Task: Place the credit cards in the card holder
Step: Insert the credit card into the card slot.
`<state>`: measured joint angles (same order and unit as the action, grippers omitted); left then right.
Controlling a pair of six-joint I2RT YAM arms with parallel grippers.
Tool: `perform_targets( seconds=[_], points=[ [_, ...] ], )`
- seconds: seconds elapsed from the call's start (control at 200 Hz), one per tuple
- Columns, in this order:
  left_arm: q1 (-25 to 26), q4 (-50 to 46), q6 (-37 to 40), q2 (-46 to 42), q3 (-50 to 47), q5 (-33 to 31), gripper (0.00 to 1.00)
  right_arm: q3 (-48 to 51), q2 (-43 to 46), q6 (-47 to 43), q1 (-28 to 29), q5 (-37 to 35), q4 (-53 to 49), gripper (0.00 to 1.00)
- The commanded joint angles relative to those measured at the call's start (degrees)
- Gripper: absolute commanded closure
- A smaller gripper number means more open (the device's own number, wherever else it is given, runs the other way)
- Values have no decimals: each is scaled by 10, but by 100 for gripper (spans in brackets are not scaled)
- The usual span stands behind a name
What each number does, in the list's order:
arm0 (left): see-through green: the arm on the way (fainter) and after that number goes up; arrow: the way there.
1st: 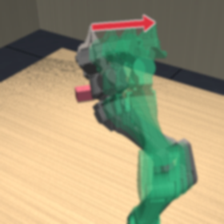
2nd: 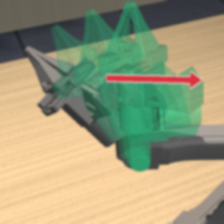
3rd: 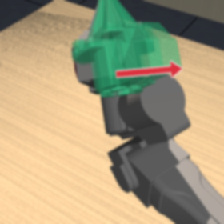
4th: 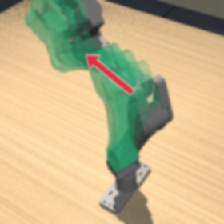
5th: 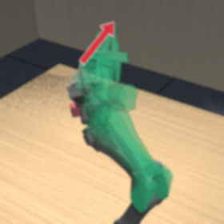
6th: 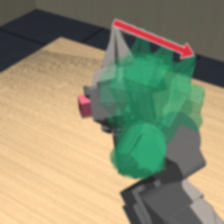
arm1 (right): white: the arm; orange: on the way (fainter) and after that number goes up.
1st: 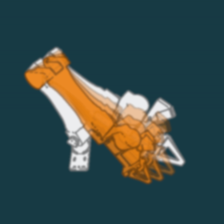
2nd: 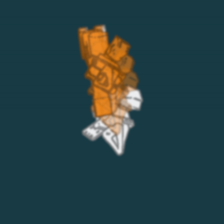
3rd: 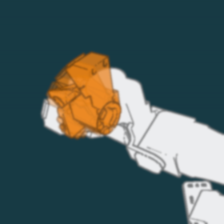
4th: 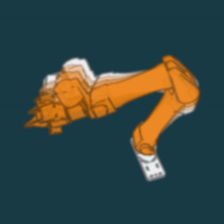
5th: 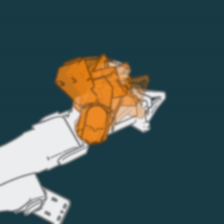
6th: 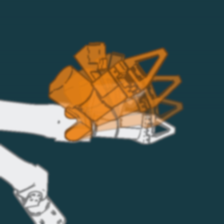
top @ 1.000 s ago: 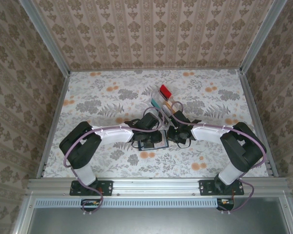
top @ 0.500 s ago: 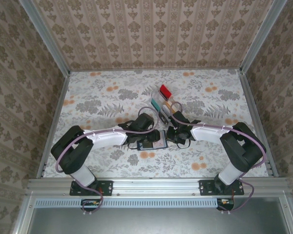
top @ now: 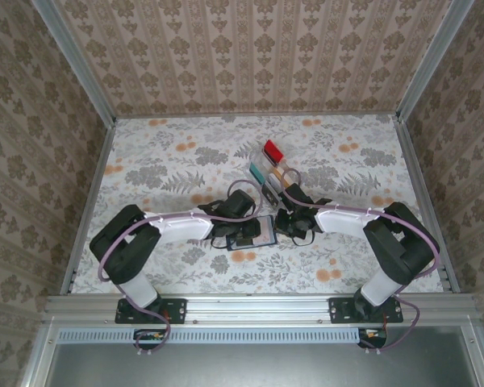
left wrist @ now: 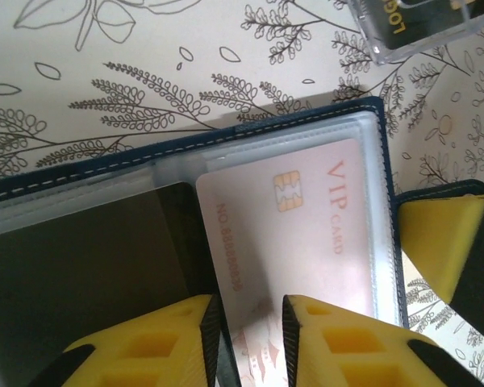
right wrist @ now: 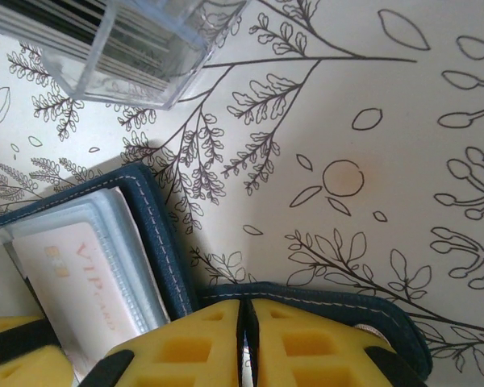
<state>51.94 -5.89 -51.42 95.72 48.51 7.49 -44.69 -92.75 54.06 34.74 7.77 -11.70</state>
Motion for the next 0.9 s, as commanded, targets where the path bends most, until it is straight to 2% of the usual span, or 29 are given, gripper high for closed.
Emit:
perform_targets(
  seconds=[0.0, 0.17, 0.475, 0.89],
  points=[
    [1, 0, -4, 16, 14, 11, 74, 13, -22, 1, 9, 3, -39, 86],
    [2, 6, 3, 18, 21, 18, 79, 12, -25, 1, 11, 5, -37, 86],
    [7, 33, 18, 35, 34, 49, 77, 8, -28, 2, 16, 4, -37, 86],
    [-4, -39, -18, -16, -11, -28, 60, 3, -19, -8, 17, -52, -92, 87]
  ],
)
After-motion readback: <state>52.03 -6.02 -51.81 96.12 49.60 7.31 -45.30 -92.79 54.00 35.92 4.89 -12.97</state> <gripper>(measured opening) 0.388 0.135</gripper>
